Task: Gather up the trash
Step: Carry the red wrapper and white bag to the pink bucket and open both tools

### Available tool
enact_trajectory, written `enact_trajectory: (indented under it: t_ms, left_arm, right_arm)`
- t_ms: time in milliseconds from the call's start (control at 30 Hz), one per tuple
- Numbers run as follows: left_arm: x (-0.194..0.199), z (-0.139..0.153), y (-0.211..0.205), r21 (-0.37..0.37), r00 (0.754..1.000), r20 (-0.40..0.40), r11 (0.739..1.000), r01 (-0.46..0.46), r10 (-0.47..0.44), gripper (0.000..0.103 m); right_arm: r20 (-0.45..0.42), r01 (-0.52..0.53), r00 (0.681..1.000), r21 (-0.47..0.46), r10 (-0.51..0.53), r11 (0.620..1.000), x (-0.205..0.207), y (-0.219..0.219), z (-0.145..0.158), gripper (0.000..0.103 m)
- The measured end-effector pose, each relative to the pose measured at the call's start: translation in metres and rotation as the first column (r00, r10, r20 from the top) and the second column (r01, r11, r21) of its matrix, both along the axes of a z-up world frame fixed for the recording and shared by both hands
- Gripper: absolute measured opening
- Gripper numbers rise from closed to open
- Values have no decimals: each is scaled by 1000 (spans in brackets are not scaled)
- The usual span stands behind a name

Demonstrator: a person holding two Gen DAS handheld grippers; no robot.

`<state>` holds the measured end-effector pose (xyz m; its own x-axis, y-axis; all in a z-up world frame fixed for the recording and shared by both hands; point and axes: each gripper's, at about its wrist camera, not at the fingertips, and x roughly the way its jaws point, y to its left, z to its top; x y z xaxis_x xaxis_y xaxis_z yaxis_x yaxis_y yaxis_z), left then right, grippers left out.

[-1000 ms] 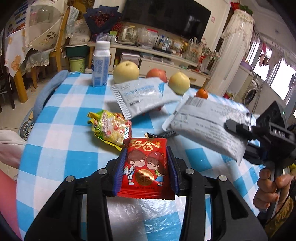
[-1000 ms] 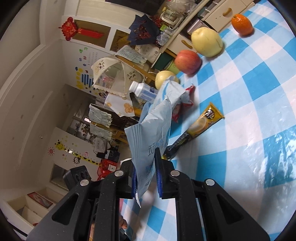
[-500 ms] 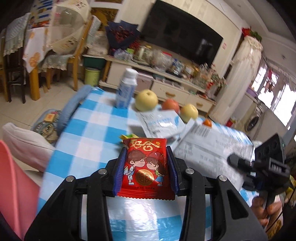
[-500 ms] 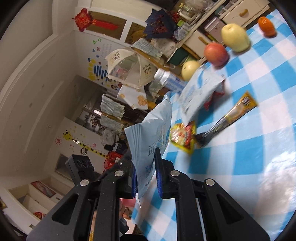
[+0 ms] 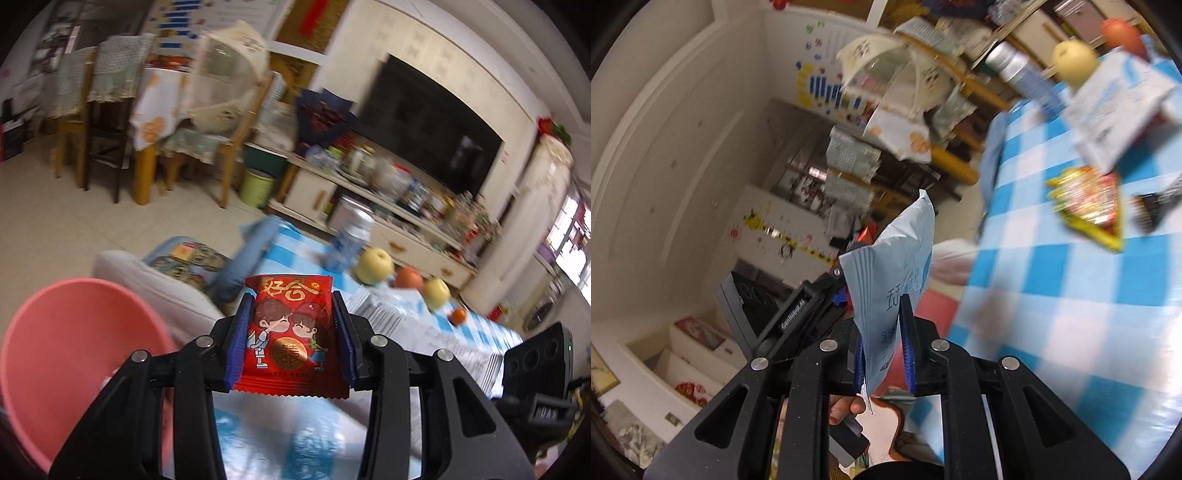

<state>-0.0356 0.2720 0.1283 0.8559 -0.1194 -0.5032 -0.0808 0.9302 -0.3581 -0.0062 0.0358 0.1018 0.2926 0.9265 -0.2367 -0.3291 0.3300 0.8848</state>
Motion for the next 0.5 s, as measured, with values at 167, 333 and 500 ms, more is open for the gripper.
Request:
enact_trajectory:
  t_ms: [167,333,500]
  left_arm:
    - [-18,12,31,-1,993,31,993,-117,117,43]
    - [-27,13,60,-20,978,23,979,-205,206,43]
    - [-25,6,80,38,950,-39,951,-308,309,65]
  right_arm:
    - [-17,-112,994,-28,111,993,6,67,0,17]
    - [-40,-189,982,-61,186,980,10,121,-8,17]
    - [-100,-196,978,-169,181,966,9,152,-27,33]
